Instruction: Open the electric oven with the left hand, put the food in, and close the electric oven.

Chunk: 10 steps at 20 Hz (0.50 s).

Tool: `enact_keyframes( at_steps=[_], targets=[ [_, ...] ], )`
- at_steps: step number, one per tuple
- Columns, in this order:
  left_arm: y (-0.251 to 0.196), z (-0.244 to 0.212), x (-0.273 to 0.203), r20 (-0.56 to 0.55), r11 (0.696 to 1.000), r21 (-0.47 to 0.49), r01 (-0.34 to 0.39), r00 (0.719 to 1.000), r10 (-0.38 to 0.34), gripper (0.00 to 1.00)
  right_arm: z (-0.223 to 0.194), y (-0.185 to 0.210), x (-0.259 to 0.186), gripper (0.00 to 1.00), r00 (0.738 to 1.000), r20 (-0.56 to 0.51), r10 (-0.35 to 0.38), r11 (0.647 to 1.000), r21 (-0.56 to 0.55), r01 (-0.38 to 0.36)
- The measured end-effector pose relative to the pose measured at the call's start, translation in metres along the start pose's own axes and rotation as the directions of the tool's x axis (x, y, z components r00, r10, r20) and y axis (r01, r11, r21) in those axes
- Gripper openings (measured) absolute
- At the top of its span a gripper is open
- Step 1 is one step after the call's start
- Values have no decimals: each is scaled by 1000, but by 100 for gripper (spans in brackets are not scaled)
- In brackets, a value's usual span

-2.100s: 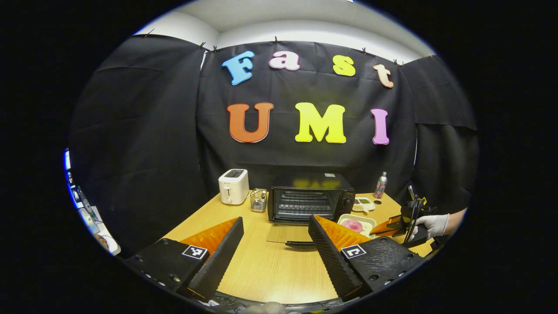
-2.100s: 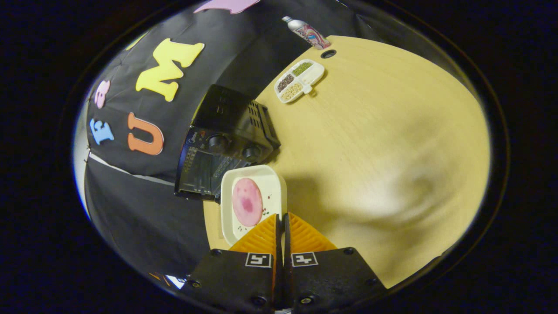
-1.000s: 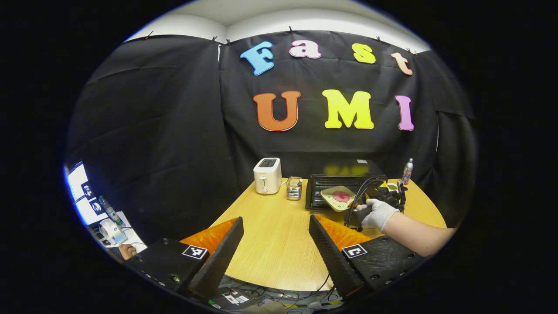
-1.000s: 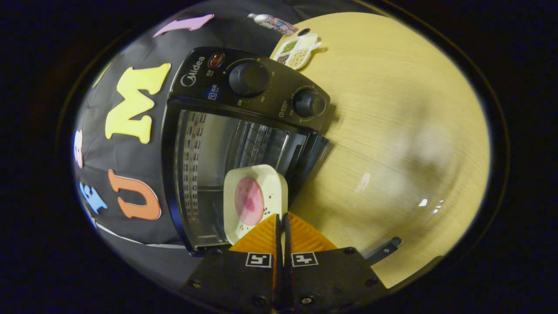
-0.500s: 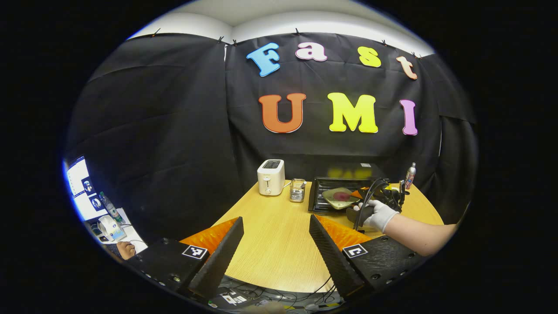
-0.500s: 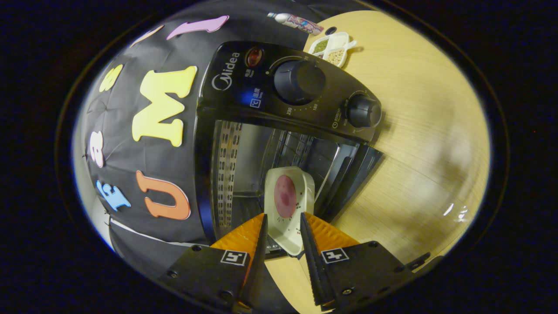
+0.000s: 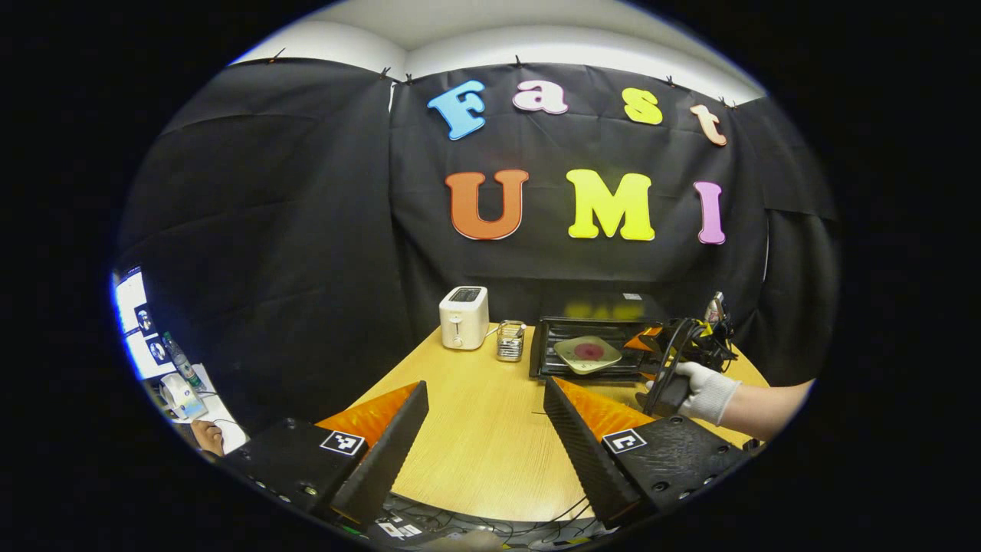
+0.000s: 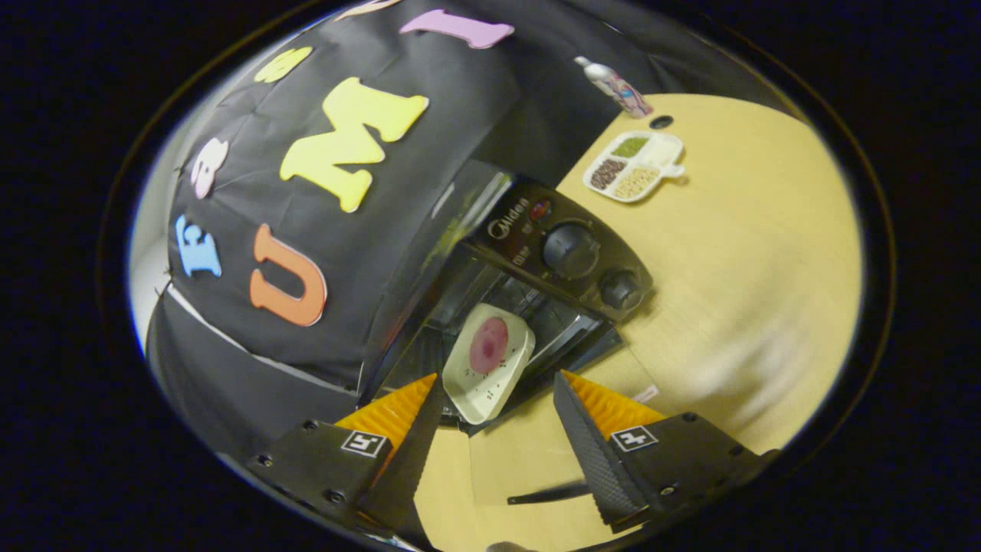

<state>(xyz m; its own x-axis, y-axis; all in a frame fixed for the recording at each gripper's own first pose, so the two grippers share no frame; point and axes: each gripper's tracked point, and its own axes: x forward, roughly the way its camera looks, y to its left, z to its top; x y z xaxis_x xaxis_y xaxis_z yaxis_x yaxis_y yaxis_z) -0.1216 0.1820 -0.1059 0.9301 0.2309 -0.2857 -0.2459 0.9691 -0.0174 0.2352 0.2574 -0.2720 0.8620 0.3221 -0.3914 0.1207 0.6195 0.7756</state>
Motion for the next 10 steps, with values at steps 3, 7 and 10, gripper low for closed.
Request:
enact_keyframes(
  at_steps=[3,7,10],
  targets=[
    [-18,-2,7,17,999,6,38,999,-38,97,10,0,-37,92,1000,4,6,985,-175,-5],
    [-43,-6,16,31,996,1,95,995,-94,96,37,-14,-89,100,998,61,-2,926,-377,25],
    [-60,-16,25,33,992,-5,130,991,-129,96,57,-35,-128,94,991,127,-46,860,-499,104]
  ],
)
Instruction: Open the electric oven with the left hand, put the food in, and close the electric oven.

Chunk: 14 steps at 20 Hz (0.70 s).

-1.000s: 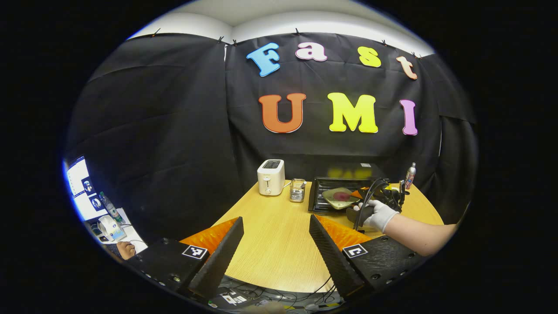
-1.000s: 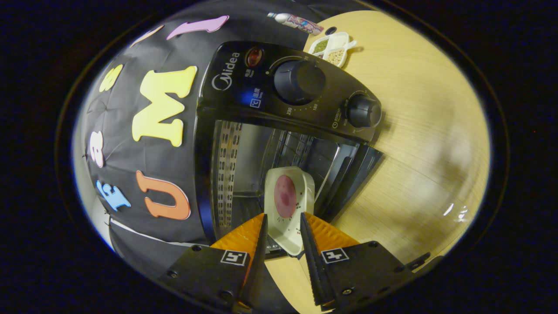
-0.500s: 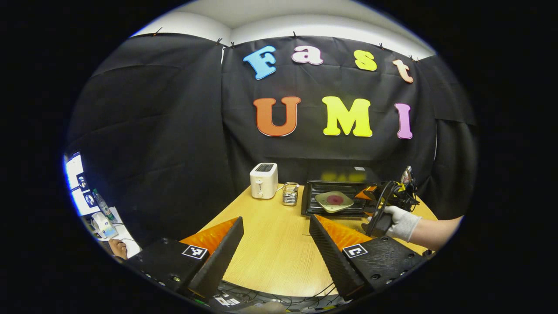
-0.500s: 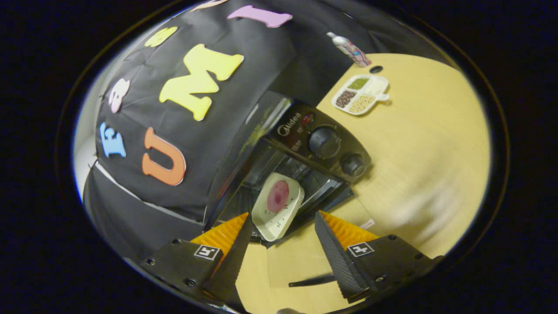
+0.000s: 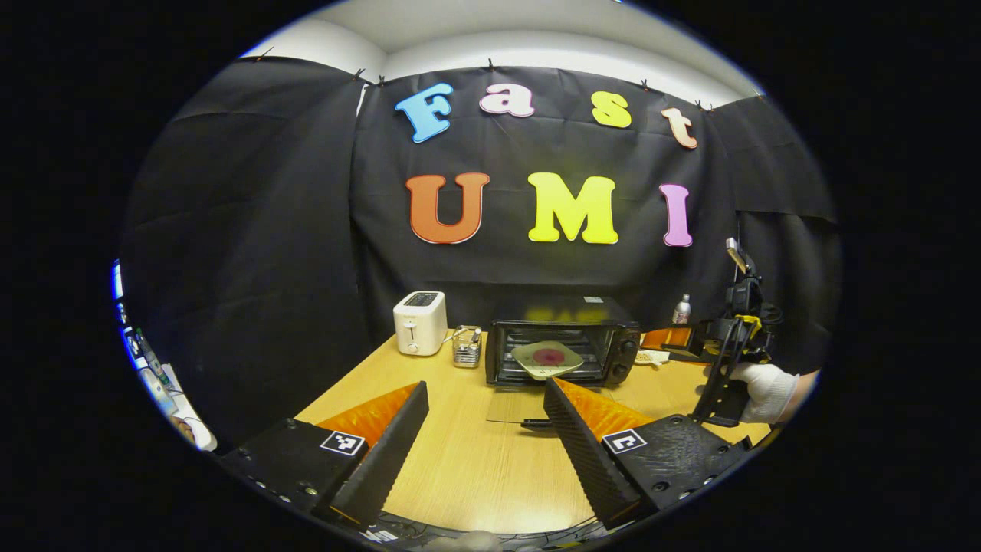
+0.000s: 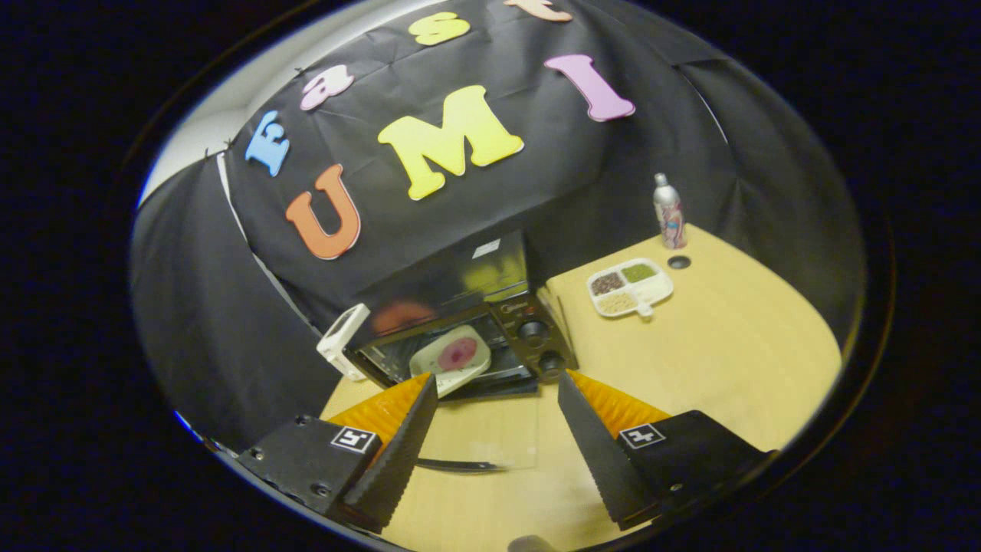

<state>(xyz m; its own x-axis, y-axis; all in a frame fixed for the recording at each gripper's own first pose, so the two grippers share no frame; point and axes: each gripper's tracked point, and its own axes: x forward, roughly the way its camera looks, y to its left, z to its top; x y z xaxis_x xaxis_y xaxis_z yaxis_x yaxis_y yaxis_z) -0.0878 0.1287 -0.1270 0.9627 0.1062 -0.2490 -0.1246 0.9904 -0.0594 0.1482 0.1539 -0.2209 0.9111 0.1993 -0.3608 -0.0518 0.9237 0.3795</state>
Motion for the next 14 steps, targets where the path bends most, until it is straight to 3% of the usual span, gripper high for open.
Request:
enact_keyframes(
  at_steps=[6,14],
  targets=[
    [-25,-40,35,-66,999,1,36,997,-36,97,24,-57,-63,94,990,86,-113,964,-233,130],
    [-69,-101,82,-163,997,67,34,986,-23,96,40,-96,-111,96,990,85,-113,923,-360,137]
  ],
)
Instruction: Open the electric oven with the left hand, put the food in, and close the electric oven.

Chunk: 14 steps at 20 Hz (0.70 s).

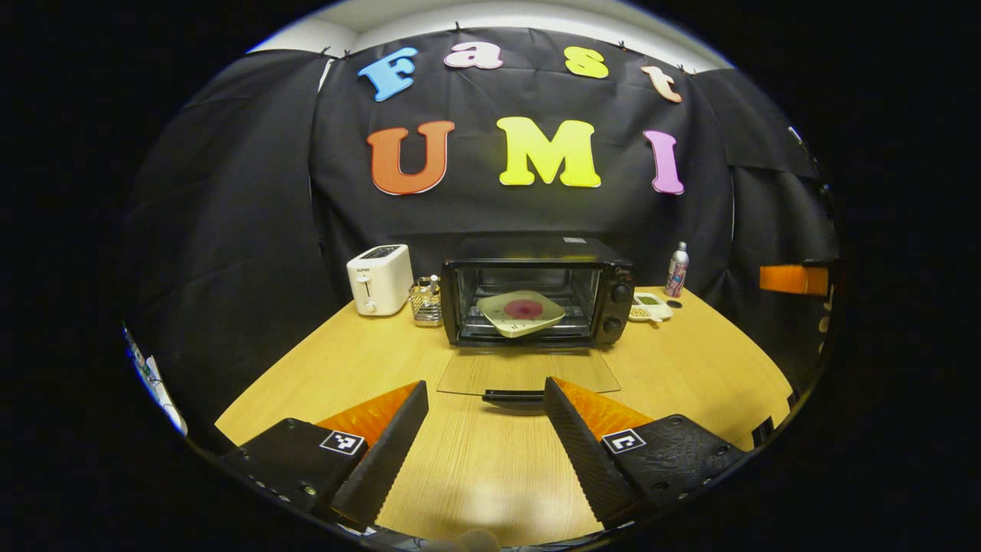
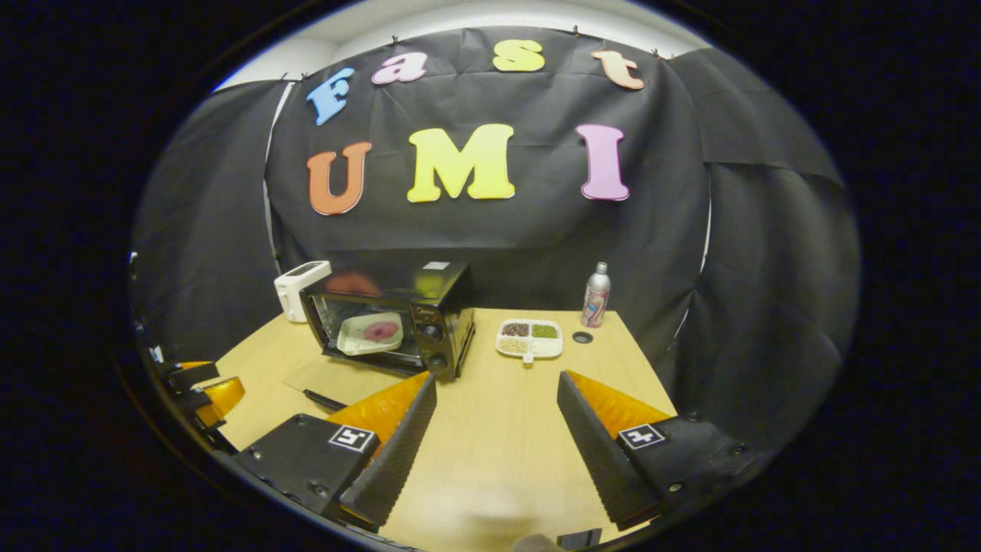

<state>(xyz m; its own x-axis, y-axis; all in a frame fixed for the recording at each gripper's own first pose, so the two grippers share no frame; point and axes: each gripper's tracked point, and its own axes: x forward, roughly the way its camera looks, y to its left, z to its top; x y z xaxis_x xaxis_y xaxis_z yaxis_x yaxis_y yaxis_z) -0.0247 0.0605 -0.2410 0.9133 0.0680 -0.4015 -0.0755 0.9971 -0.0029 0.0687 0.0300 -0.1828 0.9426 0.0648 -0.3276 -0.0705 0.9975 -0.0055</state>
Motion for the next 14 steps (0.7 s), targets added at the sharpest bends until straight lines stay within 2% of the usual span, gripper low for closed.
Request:
enact_keyframes(
  at_steps=[1,5,6,10,13,14],
  targets=[
    [-6,-9,5,-19,1000,5,6,1000,-6,97,0,-2,-1,100,1000,-8,3,1000,0,-3],
    [-30,-35,28,-73,999,26,45,996,-43,97,4,-16,-1,100,1000,-23,8,1000,-6,-8],
    [-34,-43,34,-87,998,29,56,995,-54,97,7,-17,-1,96,1000,-21,12,1000,-14,-12],
    [-46,-80,58,-176,997,10,75,982,-72,97,14,-24,-1,96,1000,-17,19,999,-29,-20],
    [-50,-89,72,-196,997,8,79,978,-76,97,15,-31,-1,96,1000,-27,11,1000,-29,-12],
    [-50,-91,78,-201,997,7,80,977,-77,97,15,-33,0,100,999,-32,8,1000,-23,-8]
  ],
)
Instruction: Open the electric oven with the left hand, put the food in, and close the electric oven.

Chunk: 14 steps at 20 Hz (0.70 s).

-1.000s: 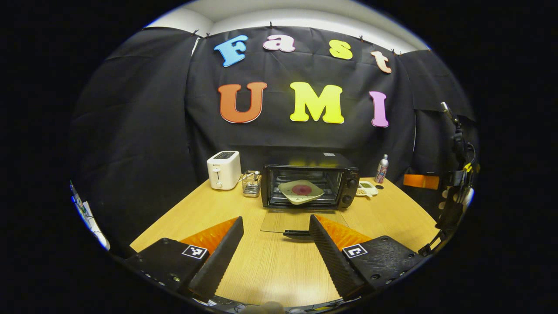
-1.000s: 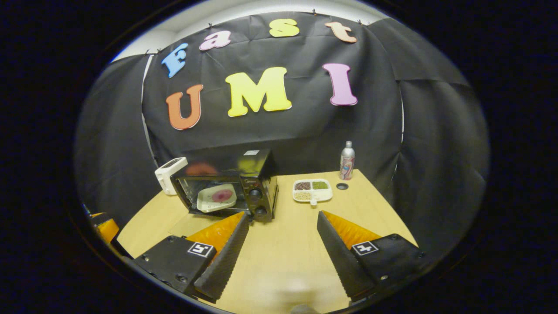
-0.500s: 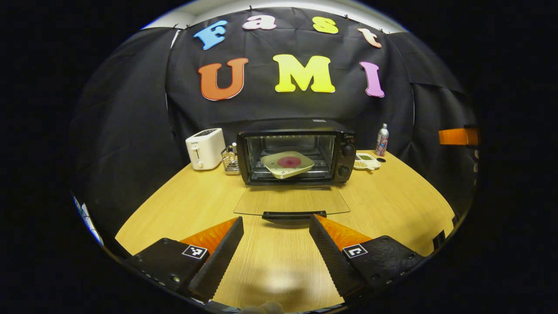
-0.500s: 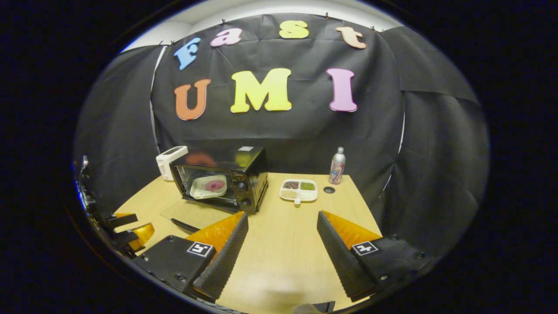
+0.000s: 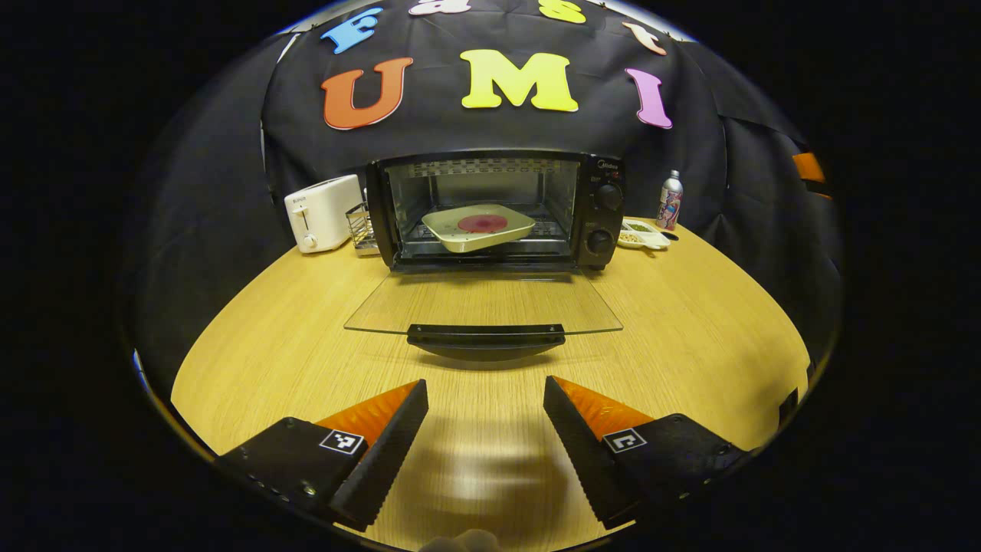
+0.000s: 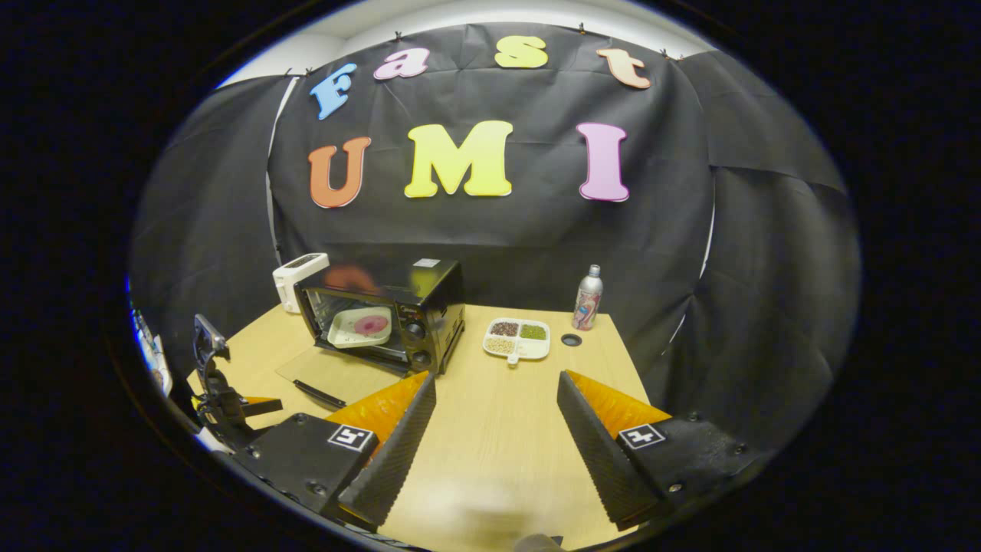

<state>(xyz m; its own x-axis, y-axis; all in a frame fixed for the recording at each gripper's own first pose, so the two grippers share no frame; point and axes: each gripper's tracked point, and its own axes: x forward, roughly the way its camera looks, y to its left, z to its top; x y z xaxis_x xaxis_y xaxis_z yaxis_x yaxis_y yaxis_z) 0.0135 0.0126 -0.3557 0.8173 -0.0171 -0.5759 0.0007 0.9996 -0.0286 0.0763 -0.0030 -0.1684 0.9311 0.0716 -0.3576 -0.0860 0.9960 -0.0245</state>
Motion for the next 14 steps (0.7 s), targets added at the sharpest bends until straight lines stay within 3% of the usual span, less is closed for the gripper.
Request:
enact_keyframes(
  at_steps=[1,4,5,8,14],
  targets=[
    [-1,-1,6,-9,1000,-1,4,1000,-4,97,0,-4,1,96,1000,-2,-8,1000,1,8],
    [-1,-6,25,-29,1000,-6,9,1000,-9,97,4,-15,2,100,999,4,-38,999,5,38],
    [-1,-7,30,-39,1000,-5,10,999,-10,97,3,-18,2,96,999,1,-51,999,4,51],
    [-3,-12,43,-57,1000,1,21,998,-21,97,1,-24,2,100,997,-7,-77,997,14,77],
    [1,-11,60,-76,999,3,35,997,-34,97,-2,-25,5,96,994,-25,-103,994,22,104]
  ],
)
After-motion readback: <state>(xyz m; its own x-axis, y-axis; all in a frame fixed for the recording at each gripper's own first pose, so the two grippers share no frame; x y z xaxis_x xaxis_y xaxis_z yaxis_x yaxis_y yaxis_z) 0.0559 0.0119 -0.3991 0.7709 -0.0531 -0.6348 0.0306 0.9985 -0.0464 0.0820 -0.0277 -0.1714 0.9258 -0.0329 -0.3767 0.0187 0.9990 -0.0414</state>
